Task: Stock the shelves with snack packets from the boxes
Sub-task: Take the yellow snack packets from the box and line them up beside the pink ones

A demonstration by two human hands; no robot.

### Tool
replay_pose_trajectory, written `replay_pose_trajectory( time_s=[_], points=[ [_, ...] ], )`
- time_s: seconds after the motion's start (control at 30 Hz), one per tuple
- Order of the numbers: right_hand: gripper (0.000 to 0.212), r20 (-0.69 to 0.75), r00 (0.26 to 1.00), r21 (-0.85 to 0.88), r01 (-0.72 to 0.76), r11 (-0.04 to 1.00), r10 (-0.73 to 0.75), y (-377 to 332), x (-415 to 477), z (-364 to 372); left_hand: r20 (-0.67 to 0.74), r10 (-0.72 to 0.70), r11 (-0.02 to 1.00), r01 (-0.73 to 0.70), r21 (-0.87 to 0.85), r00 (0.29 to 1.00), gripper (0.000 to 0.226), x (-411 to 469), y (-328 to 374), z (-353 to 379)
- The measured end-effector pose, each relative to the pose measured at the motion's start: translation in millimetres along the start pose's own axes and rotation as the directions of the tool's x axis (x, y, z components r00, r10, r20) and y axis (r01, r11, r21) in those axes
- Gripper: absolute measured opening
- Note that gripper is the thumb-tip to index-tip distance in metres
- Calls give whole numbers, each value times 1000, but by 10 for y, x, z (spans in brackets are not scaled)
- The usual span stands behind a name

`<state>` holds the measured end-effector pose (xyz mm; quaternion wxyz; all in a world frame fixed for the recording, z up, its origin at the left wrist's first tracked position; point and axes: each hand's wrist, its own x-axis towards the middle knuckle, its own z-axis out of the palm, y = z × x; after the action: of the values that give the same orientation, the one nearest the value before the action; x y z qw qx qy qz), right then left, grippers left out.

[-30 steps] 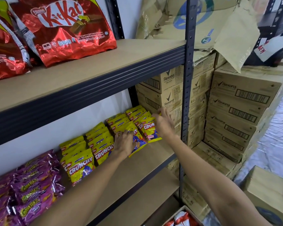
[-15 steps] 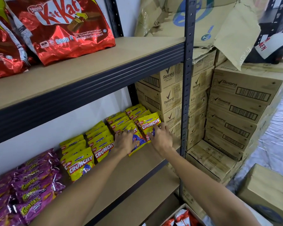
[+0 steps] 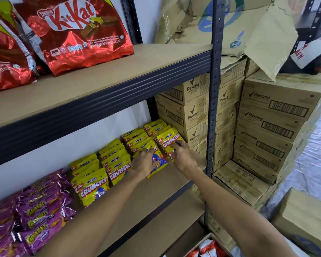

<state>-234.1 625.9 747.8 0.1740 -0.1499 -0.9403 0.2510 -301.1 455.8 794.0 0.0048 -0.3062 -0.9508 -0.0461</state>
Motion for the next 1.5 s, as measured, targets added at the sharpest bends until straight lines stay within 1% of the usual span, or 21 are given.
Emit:
replay_pose_trajectory(
  time_s=[0.07,0.13,0.27,0.33,0.4,0.47,0.57,0.77,0.87,0.93,1.0,1.13,1.2,1.3,1.43,1.5],
  points=[
    [36,-43,999,-20,2,1000,-3,-22,-28,-21,-7,7,999,-7,39,1000,54,-6,-5,-6],
    [33,-70,997,-41,11,999,-14,-35,-65,-13,-8,22,995,-22,100,1000,55,-18,-12,-19],
    [30,-54,998,-14,-13,1000,12,-48,-77,-18,14,45,976,-47,213,999,59,-28,-45,-6],
    [29,-55,998,-9,-27,1000,26,-71,-80,-62,27,49,971,-54,235,998,61,-46,-57,-3],
    [29,-68,997,-1,-31,1000,31,-94,-113,-88,11,52,969,-54,239,999,61,-81,-64,-2],
    [29,-71,997,14,-30,999,31,-113,-165,-97,-22,44,976,-38,214,999,62,-141,-56,-18],
    [28,-79,997,59,-10,998,15,-169,-273,-101,-85,41,991,-30,133,995,59,-260,-50,-38],
    [22,-170,983,122,91,988,-69,-461,-479,-125,-226,67,998,-62,29,972,41,-642,-101,-101],
    [19,-155,983,150,124,981,-100,-665,-632,-120,-295,92,994,-105,-28,951,31,-857,-188,-122],
    [22,-151,981,132,145,981,-124,-816,-782,-103,-300,78,993,-100,-60,951,29,-1050,-260,-138],
    [28,-134,982,121,149,981,-133,-936,-934,-48,-289,36,995,-63,-82,957,30,-1265,-348,-136],
    [37,-93,983,172,170,970,-155,-1206,-1291,119,-281,-12,990,-27,-136,960,37,-1808,-570,-127],
    [39,-65,982,202,189,961,-180,-1361,-1493,241,-269,-41,985,-6,-173,962,39,-2125,-691,-140],
    [42,-12,976,231,213,949,-216,-1641,-1806,400,-263,-119,981,73,-179,957,45,-2564,-883,-128],
    [41,23,971,243,225,943,-238,-1991,-2258,629,-187,-230,950,179,-258,955,52,-3097,-1157,-28],
    [41,44,972,236,216,947,-232,-2124,-2492,752,-164,-251,938,197,-287,954,51,-3361,-1252,48]
  ],
)
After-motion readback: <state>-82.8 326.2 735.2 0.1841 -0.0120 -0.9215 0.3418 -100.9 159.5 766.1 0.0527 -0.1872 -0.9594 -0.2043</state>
